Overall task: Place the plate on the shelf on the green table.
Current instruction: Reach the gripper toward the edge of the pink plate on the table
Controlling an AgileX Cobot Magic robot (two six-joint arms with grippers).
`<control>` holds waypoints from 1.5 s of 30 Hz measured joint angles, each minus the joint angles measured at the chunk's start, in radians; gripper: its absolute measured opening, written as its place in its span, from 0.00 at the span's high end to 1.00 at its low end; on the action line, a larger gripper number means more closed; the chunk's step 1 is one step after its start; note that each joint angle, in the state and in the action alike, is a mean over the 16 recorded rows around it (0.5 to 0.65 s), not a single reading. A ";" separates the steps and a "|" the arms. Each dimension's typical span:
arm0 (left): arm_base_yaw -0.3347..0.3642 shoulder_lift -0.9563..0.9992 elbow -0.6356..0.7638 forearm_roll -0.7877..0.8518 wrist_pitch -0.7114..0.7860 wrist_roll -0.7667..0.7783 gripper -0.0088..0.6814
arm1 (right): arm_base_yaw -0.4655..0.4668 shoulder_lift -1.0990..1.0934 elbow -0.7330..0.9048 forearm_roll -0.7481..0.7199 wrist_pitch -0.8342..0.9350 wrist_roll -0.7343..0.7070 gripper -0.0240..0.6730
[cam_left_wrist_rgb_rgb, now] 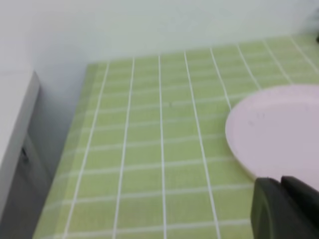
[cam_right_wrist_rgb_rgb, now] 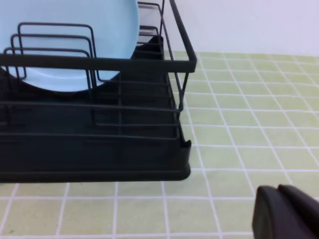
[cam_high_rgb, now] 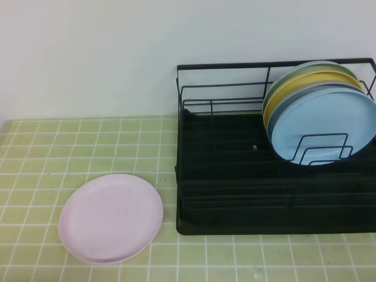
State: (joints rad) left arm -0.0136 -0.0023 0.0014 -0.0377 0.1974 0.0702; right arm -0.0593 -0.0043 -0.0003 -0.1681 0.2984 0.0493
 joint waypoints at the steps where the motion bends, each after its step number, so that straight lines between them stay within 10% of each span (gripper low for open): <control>1: 0.000 0.000 0.000 0.000 -0.020 0.000 0.99 | 0.000 0.000 0.000 -0.003 -0.013 0.000 0.95; 28: 0.000 0.000 -0.001 0.003 -0.858 0.011 0.99 | 0.000 0.000 0.000 -0.059 -0.869 0.006 0.95; 45: 0.000 0.000 -0.171 0.052 -0.604 0.014 0.99 | 0.000 0.000 0.000 -0.058 -0.964 0.003 0.95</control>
State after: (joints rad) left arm -0.0136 -0.0023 -0.1692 0.0148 -0.4065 0.0845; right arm -0.0593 -0.0041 -0.0003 -0.2258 -0.6652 0.0520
